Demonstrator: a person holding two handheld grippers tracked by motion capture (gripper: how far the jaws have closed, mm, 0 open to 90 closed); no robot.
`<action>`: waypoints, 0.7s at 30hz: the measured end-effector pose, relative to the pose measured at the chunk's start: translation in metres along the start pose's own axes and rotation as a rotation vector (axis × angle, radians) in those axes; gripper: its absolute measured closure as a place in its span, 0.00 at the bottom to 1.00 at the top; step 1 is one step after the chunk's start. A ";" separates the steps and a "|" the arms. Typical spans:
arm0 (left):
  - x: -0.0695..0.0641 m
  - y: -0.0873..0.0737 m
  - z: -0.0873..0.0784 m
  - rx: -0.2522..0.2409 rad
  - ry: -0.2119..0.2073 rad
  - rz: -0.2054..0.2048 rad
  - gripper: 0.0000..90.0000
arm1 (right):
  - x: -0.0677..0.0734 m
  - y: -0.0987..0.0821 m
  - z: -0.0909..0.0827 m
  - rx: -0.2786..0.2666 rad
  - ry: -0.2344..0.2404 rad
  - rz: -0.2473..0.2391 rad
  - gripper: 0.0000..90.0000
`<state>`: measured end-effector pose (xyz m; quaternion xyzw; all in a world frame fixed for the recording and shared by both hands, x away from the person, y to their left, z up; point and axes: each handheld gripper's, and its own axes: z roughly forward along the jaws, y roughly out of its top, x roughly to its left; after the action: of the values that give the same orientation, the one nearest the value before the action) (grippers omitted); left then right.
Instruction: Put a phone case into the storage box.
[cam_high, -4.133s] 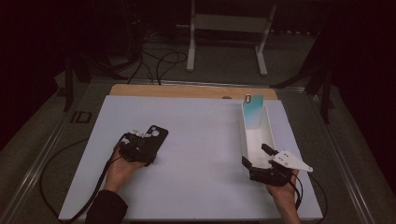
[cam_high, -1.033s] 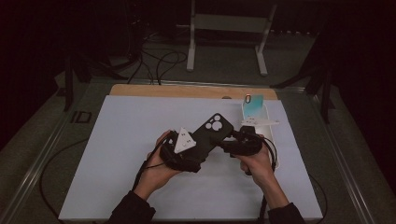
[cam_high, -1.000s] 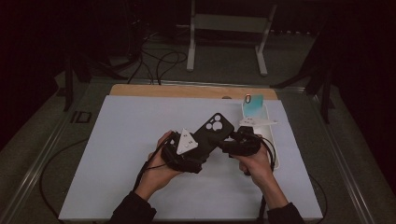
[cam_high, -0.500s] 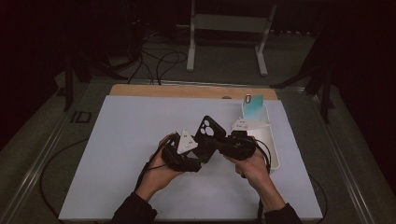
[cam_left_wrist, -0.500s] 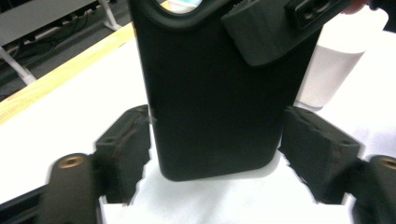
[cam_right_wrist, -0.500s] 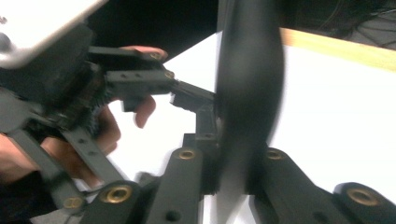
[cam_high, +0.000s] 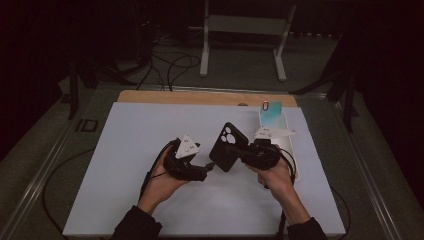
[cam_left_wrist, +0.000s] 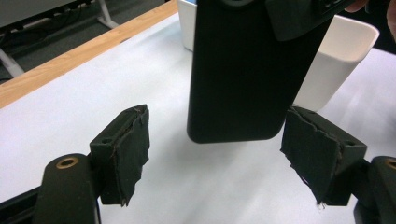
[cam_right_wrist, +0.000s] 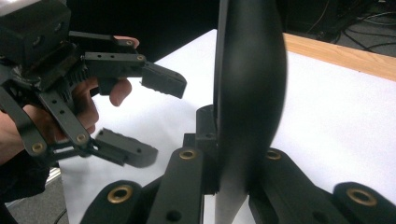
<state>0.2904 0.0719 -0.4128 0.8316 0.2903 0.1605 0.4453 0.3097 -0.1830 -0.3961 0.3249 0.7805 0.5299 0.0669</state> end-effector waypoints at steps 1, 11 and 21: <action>0.001 0.000 0.000 -0.003 -0.002 -0.005 0.27 | -0.001 0.000 -0.002 0.001 -0.002 -0.001 0.96; 0.004 -0.006 0.001 -0.008 -0.059 -0.018 0.26 | 0.001 0.001 -0.012 -0.028 0.038 -0.016 0.96; 0.004 -0.007 0.004 -0.016 -0.131 -0.010 0.24 | 0.008 0.004 -0.018 -0.058 0.135 -0.064 0.96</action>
<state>0.2931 0.0750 -0.4212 0.8354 0.2634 0.1059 0.4706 0.2970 -0.1918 -0.3833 0.2614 0.7777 0.5703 0.0405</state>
